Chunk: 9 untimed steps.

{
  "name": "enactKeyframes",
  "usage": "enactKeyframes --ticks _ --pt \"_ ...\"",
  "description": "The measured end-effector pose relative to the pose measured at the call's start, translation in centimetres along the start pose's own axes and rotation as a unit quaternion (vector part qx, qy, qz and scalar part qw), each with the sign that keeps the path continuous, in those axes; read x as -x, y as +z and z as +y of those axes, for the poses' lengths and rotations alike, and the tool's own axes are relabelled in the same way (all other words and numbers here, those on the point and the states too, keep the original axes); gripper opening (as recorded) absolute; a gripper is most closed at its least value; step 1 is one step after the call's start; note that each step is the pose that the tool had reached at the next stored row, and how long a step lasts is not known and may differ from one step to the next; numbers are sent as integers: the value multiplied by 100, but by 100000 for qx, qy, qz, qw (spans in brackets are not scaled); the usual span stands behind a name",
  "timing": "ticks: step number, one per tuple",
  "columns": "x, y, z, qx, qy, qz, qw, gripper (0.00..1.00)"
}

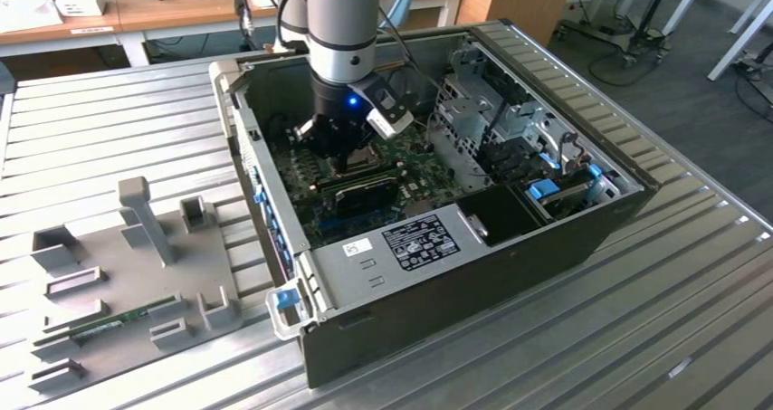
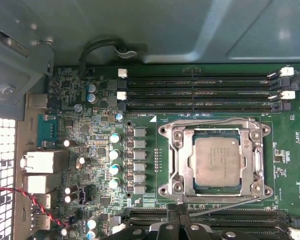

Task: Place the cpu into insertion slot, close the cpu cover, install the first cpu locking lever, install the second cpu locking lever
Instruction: 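Install the second cpu locking lever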

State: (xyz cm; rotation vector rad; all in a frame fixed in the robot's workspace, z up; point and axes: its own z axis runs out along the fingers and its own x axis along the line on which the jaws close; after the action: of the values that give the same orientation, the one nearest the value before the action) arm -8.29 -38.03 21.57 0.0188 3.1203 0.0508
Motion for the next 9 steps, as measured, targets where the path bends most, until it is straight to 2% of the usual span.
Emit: enactKeyframes --ticks 9 --pt "-4 10 0 -3 1 2 100000 11"
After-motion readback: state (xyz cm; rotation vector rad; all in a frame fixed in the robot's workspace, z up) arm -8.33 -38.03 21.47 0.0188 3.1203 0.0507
